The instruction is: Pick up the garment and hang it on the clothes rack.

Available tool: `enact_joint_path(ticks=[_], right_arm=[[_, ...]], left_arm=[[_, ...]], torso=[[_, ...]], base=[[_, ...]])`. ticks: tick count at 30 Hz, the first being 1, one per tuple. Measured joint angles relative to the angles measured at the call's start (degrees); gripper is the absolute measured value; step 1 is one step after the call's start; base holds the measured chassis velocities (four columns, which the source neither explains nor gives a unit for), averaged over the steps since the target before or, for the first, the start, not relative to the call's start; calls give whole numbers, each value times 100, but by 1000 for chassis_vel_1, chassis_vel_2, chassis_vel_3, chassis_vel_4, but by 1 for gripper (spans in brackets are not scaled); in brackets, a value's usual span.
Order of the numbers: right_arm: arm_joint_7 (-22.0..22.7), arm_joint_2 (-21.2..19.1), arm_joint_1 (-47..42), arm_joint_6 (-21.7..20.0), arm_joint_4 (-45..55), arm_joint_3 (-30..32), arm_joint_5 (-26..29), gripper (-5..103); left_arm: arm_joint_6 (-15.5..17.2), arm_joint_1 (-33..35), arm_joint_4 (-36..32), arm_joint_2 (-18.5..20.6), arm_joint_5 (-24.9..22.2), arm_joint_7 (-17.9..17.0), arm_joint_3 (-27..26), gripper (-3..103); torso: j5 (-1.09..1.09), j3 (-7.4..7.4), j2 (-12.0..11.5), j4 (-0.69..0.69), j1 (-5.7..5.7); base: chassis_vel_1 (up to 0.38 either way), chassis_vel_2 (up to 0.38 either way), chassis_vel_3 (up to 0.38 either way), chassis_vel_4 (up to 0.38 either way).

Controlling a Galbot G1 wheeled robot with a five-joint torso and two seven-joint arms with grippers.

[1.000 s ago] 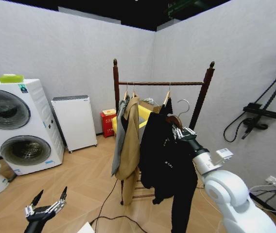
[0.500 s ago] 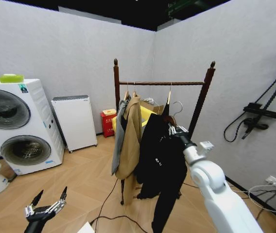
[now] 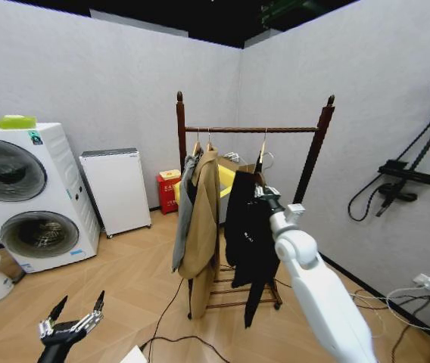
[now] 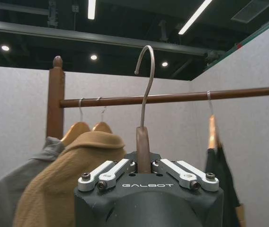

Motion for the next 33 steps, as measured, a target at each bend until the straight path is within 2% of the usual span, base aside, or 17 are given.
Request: enact_joint_path(ticks=[6,9,11,14,24,33], right_arm=[[109,391,559,12,-745,-280,-262,9],[109,414,642,22,-868,-280,-328,9],[80,460,1055,99,-1381,-230,-614,9],[53,482,1437,158,-1773,-185,-764,9],[-54,647,2674,314,-3028,-328,-1090,9],[-124,898,3354,432,-4060,-401,-1408,9]], left_arm=[[0,0,0,0,0,0,0,100],[0,0,0,0,0,0,0,100],[0,0,0,0,0,-1,0,100],[0,0,0,0,0,0,0,100],[0,0,0,0,0,0,0,100],[0,0,0,0,0,0,0,100]], torso=[[0,0,0,1,0],[1,0,0,1,0],[1,0,0,0,1],[1,0,0,-1,0],[0,0,0,0,0],[1,0,0,0,0]], base=[[0,0,0,0],[0,0,0,0],[0,0,0,0],[0,0,0,0],[0,0,0,0],[0,0,0,0]])
